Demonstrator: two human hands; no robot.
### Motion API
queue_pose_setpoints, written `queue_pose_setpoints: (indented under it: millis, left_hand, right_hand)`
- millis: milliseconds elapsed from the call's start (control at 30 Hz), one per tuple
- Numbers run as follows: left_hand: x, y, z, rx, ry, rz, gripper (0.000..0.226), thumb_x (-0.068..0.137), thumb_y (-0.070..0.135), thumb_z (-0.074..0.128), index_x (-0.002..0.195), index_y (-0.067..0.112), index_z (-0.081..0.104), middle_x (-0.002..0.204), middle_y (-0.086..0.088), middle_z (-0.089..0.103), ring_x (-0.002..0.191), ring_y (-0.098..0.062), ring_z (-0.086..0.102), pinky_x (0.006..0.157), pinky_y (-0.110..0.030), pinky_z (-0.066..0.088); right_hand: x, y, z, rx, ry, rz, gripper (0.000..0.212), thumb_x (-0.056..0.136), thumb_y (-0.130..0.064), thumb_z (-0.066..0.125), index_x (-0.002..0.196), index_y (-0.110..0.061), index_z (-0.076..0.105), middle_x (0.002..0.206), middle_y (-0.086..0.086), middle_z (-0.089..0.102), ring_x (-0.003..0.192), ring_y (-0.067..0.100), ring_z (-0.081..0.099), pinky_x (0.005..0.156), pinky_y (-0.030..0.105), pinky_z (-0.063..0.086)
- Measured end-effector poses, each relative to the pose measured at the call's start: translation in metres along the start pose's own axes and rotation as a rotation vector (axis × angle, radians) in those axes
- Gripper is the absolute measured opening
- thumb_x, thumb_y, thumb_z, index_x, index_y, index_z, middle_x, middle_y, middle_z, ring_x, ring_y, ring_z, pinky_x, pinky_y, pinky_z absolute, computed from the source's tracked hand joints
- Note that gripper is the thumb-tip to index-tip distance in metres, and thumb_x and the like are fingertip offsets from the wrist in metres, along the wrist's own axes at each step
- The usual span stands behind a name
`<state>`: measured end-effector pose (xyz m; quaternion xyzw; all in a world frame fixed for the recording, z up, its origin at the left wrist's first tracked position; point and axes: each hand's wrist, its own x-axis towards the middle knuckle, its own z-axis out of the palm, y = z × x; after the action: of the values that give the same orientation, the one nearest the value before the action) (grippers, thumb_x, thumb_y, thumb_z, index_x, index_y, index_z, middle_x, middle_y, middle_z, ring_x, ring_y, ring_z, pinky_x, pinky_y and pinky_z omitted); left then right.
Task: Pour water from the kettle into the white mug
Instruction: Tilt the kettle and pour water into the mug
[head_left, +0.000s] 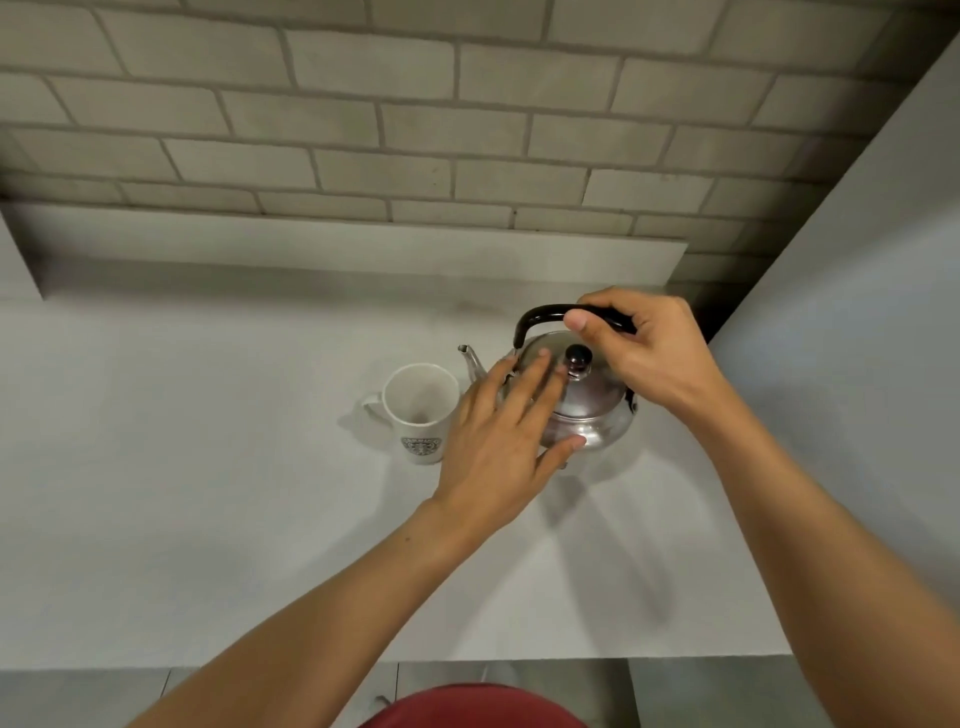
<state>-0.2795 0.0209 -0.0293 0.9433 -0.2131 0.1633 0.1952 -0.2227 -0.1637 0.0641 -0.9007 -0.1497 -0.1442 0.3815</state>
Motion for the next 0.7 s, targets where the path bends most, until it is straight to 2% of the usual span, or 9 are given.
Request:
queue_pose_setpoints:
  millis: [100,200,267,433,600,700]
  left_hand:
    - [-0.007,0.004,0.002,-0.015,-0.047,-0.053,0.072,0.104,0.065,0.038,0.165,0.026,0.034,0.174,-0.002,0.031,0.154,-0.042,0.036,0.124,-0.055,0.032]
    - [-0.013,0.009,0.000,-0.101,0.009,-0.046,0.072,0.104,0.056,0.044,0.161,0.013,0.041,0.168,-0.010,0.042,0.154,-0.031,0.037,0.130,-0.047,0.027]
    - [-0.014,0.012,-0.002,-0.159,0.032,-0.066,0.071,0.104,0.052,0.049,0.160,0.009,0.042,0.167,-0.011,0.044,0.157,-0.030,0.031,0.127,-0.040,0.023]
    - [-0.017,0.012,-0.005,-0.292,-0.059,-0.158,0.070,0.107,0.048,0.054,0.165,0.014,0.032,0.174,-0.003,0.029,0.164,-0.029,0.016,0.129,-0.036,0.022]
    - [-0.014,0.011,-0.009,-0.338,-0.047,-0.204,0.069,0.107,0.047,0.056,0.165,0.018,0.033,0.174,0.001,0.028,0.164,-0.028,0.019,0.127,-0.035,0.027]
    - [-0.013,0.013,-0.013,-0.370,-0.012,-0.206,0.069,0.106,0.047,0.057,0.164,0.016,0.037,0.173,-0.001,0.032,0.162,-0.030,0.024,0.128,-0.037,0.025]
  right_hand:
    - [-0.008,-0.005,0.000,-0.005,-0.015,-0.009,0.030,0.095,-0.048,0.065,0.103,-0.023,0.079,0.091,-0.010,0.078,0.086,0.010,0.073,0.080,0.039,0.058]
    - [-0.012,-0.008,0.000,-0.001,-0.022,-0.017,0.029,0.094,-0.048,0.065,0.103,-0.024,0.079,0.091,-0.012,0.078,0.086,0.007,0.073,0.079,0.035,0.058]
    - [-0.012,-0.011,0.002,0.007,-0.026,-0.017,0.027,0.094,-0.047,0.065,0.102,-0.024,0.079,0.090,-0.012,0.078,0.085,0.007,0.073,0.078,0.034,0.058]
    - [-0.008,-0.020,0.004,-0.026,-0.047,-0.046,0.022,0.095,-0.044,0.067,0.100,-0.027,0.079,0.086,-0.014,0.077,0.082,0.007,0.072,0.075,0.033,0.057]
    - [0.005,-0.035,0.002,-0.097,-0.102,-0.069,0.023,0.096,-0.045,0.067,0.103,-0.026,0.079,0.085,-0.010,0.078,0.081,0.009,0.069,0.074,0.027,0.052]
    - [0.012,-0.043,-0.001,-0.154,-0.152,-0.092,0.026,0.096,-0.046,0.066,0.105,-0.025,0.079,0.088,-0.009,0.078,0.082,0.010,0.070,0.078,0.033,0.055]
